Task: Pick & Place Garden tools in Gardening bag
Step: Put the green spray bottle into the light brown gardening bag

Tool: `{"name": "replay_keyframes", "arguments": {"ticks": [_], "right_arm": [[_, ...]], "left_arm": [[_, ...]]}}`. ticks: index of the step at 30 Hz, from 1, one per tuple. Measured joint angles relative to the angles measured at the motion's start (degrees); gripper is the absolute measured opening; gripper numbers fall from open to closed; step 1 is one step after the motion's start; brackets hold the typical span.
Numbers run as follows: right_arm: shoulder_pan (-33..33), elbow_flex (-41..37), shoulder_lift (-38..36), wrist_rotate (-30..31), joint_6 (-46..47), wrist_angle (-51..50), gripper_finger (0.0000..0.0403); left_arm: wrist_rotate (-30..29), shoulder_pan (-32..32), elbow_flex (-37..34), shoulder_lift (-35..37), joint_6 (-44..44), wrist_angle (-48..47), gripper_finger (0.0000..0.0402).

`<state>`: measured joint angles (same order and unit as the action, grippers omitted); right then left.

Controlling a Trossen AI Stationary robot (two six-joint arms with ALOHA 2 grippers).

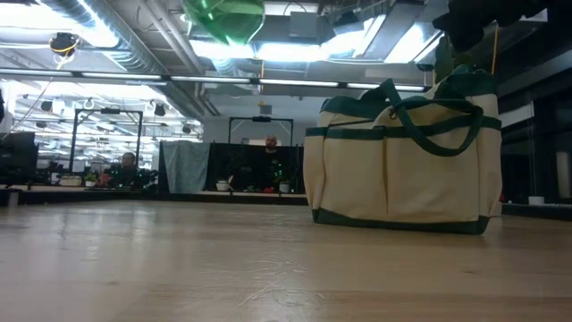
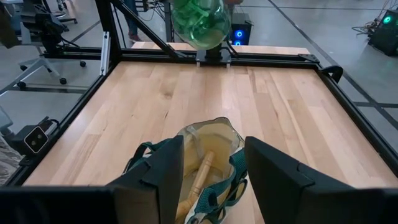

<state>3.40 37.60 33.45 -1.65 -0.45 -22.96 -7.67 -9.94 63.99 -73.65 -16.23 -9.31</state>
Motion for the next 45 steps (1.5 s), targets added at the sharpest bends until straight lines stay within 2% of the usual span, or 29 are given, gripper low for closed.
{"name": "replay_keyframes", "arguments": {"ticks": [4,7,14,27,32,41,45], "right_arm": [[0.0,0.0,0.0,0.0,0.0,0.0,0.0172],[0.0,0.0,0.0,0.0,0.0,0.0,0.0172],[0.0,0.0,0.0,0.0,0.0,0.0,0.0172],[0.0,0.0,0.0,0.0,0.0,0.0,0.0172],[0.0,0.0,0.0,0.0,0.0,0.0,0.0172],[0.0,0.0,0.0,0.0,0.0,0.0,0.0172],[0.0,0.0,0.0,0.0,0.0,0.0,0.0172]], "left_arm": [[0.3,-1.2,0.0,-1.4,-0.5,3.5,0.0123],[2.6,-2.1,0.0,-3.2,-1.8,8.5,0.0123],[11.3,-2.2,0.0,-9.3,-4.5,22.0,0.0127],[26.5,0.0,0.0,-20.4,-6.1,40.4,0.0128],[26.9,0.7,0.0,-23.2,-7.0,44.4,0.0129],[26.8,0.7,0.0,-25.3,-16.8,45.6,0.0129],[25.5,0.9,0.0,-25.3,-18.1,47.1,0.0129]]}}
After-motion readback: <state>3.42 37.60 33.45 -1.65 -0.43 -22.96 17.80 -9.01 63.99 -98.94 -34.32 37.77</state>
